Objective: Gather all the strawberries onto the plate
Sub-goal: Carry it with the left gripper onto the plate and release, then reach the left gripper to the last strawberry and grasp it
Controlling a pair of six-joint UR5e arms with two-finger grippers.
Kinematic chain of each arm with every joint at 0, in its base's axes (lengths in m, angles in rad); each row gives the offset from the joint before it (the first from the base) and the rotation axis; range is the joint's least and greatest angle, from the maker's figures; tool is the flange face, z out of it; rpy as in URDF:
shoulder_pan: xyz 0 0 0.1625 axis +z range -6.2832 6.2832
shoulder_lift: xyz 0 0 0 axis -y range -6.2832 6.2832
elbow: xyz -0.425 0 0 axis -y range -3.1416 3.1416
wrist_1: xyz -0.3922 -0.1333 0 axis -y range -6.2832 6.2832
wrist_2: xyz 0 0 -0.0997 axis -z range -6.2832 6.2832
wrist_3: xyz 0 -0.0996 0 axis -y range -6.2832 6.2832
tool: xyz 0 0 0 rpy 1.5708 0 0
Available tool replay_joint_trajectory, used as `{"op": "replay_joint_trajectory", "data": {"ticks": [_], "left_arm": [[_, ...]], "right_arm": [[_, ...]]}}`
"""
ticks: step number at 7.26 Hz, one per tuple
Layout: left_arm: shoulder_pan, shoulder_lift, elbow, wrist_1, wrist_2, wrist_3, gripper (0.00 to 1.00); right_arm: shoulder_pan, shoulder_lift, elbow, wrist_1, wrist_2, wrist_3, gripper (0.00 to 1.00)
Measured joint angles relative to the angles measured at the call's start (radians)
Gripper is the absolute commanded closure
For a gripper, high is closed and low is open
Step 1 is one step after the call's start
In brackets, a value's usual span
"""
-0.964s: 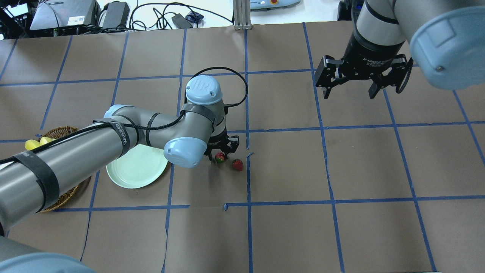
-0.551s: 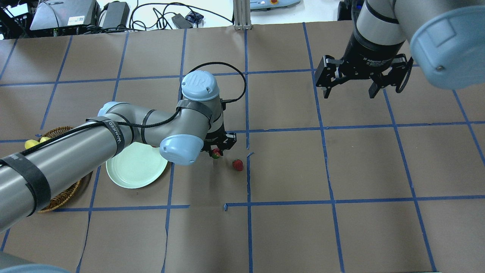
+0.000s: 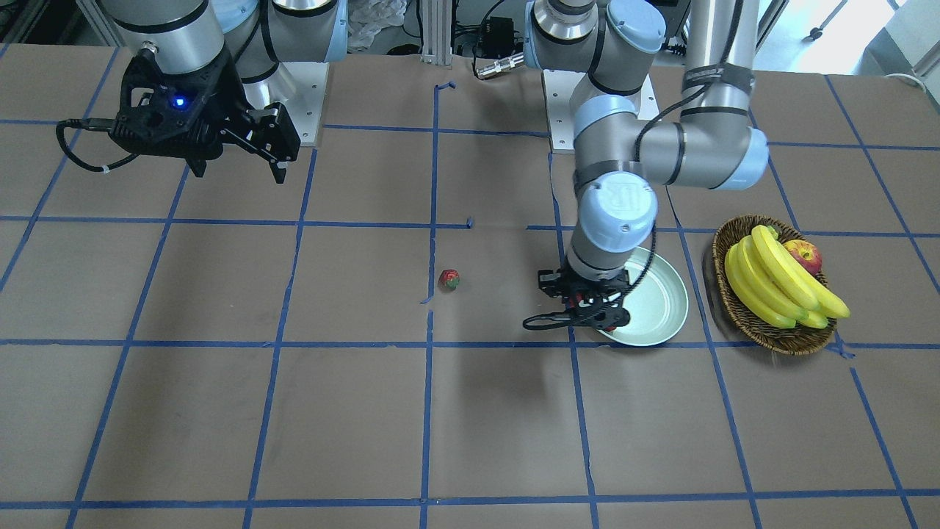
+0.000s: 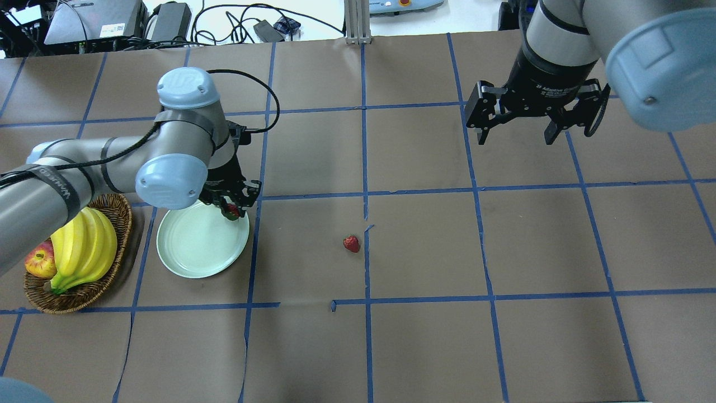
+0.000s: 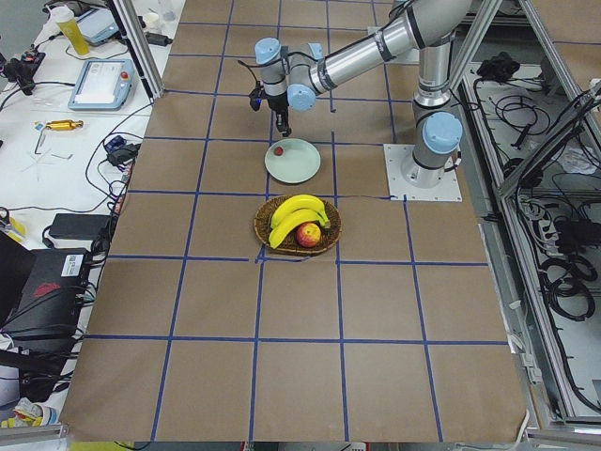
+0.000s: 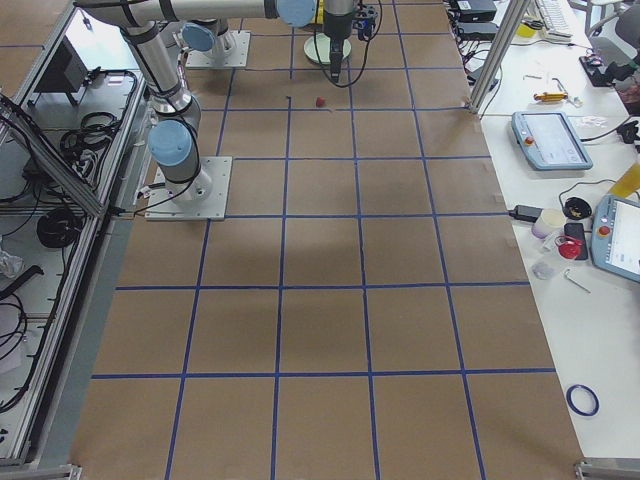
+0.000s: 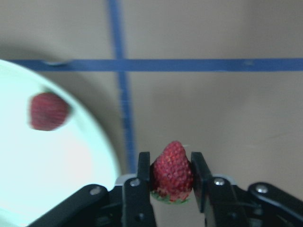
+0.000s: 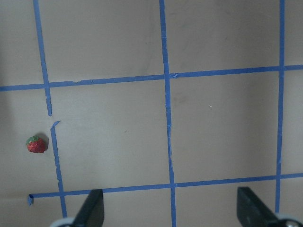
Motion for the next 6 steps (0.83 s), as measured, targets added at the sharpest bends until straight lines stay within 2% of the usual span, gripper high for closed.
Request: {"op": "replay_joint_trajectory", "data": {"ticks": [1,4,6], "left_arm": [[0.041,0.016,-0.007,-0.029,0.014,0.063,0.0],[0.013,0.037,-0.042,-0.035,0.012,0.034,0.0],[-0.132,0.024,-0.041,0.053,-0.058,-0.209,0.0]], "right_arm": [[0.0,0.0,0.0,0.0,0.0,0.0,0.0],[0.0,0.0,0.001,-0.001,0.0,0.0,0.0],[0.0,-0.001,0.002,0.0,0.0,0.0,0.0]]}}
